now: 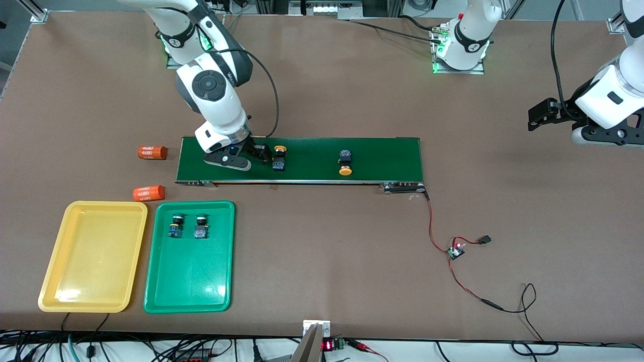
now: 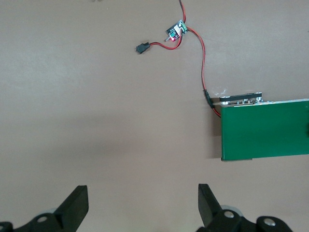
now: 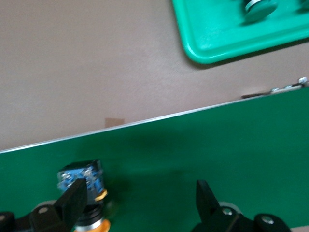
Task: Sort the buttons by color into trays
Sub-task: 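Reach the right gripper to the belt and grasp a yellow-capped button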
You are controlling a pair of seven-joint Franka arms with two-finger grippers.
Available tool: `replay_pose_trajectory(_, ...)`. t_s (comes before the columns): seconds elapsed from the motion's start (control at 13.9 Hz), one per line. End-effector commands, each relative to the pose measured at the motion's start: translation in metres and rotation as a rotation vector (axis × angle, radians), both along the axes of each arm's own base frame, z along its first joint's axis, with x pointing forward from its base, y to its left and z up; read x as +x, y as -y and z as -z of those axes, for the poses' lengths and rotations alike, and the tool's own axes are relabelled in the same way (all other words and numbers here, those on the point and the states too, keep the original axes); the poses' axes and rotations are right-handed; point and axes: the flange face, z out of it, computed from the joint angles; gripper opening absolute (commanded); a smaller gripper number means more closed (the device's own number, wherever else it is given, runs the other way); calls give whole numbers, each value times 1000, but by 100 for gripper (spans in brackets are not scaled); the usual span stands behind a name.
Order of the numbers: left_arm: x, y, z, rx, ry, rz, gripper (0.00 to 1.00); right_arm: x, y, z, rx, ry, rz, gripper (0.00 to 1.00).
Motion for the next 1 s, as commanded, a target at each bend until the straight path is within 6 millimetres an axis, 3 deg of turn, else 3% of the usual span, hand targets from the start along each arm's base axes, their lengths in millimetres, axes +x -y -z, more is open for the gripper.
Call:
replay_pose_trajectory(0.0,-8,1,-6,-15,-20,-7,100,-11,-15,5,15,-2,-12,100)
replay_pose_trajectory(0.22,-8,1,-6,-13,-20,-7,100,-16,-28,21,33,0,-67,100)
replay_pose_trajectory(0.57,-8,1,-6,-15,-20,-7,100,-17,-29,37,32,-13,-105,100)
replay_pose_trajectory(0.79,-8,1,-6,-15,-22,-7,100,-12,-22,50,32,-14,-178,73)
replay_pose_trajectory(0.93,-8,1,-7,-15,-20,-7,100,-6,-12,54,21,-15,-190,46)
